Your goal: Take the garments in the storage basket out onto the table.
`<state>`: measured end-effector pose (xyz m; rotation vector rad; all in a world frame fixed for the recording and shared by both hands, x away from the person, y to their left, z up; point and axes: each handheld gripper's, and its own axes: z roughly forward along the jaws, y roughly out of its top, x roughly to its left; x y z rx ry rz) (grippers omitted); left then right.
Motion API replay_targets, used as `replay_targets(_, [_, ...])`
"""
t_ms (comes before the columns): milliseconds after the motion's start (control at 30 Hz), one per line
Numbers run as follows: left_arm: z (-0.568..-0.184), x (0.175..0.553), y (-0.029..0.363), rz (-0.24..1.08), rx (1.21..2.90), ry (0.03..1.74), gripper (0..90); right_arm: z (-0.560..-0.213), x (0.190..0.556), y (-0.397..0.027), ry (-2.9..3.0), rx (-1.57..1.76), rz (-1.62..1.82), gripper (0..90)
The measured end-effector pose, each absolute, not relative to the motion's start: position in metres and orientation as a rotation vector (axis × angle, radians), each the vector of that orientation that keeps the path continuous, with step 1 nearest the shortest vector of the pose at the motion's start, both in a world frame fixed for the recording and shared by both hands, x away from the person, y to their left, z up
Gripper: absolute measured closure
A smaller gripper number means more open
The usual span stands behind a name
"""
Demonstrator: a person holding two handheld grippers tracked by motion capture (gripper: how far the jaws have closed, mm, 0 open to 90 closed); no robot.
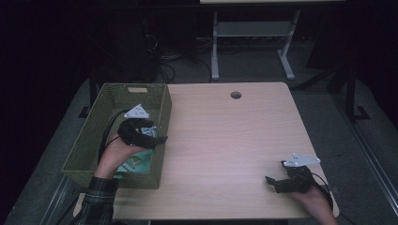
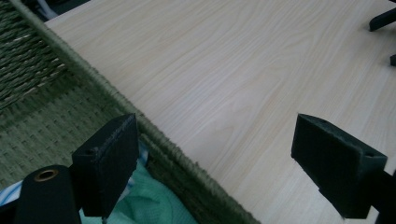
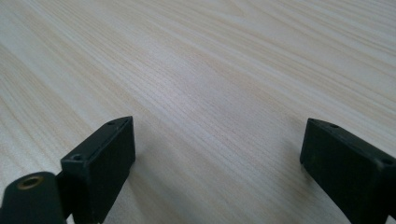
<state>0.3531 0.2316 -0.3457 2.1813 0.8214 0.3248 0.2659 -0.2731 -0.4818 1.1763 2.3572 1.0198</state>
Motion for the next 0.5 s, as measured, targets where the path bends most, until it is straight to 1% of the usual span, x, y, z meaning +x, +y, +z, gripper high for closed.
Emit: replay_targets(500, [-0.348, 0.356, 0.255, 0.354, 2.159, 0.884, 14.3, -0.482, 0.266, -0.273, 2.357, 1.176, 1.020, 9.8])
